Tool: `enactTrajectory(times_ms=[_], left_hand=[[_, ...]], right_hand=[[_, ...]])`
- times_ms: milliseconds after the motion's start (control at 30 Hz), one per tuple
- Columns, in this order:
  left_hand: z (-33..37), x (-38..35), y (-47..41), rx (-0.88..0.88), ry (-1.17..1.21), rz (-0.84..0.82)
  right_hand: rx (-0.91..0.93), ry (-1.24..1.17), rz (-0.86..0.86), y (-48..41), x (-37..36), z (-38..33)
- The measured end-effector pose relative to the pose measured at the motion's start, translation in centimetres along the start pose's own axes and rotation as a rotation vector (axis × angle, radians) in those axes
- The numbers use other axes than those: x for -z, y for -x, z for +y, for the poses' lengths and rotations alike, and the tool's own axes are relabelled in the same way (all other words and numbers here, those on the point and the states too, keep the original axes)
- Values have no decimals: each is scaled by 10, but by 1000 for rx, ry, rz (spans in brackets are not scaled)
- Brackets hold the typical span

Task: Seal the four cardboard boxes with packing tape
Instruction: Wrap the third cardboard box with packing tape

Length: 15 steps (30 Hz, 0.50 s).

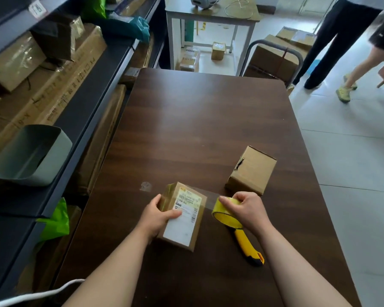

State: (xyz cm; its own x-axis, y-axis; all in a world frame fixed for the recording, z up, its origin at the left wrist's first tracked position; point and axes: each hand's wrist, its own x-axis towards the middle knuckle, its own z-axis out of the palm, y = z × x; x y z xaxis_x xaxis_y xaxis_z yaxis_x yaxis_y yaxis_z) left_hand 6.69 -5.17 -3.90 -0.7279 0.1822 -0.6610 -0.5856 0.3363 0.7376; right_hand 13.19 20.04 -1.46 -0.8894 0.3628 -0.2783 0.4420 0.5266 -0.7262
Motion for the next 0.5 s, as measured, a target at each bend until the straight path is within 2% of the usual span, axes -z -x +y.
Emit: enactTrajectory(times_ms=[500], left_hand=[[-12, 12, -13, 35, 156, -4]], right_hand=[[-149, 82, -96, -20, -40, 8]])
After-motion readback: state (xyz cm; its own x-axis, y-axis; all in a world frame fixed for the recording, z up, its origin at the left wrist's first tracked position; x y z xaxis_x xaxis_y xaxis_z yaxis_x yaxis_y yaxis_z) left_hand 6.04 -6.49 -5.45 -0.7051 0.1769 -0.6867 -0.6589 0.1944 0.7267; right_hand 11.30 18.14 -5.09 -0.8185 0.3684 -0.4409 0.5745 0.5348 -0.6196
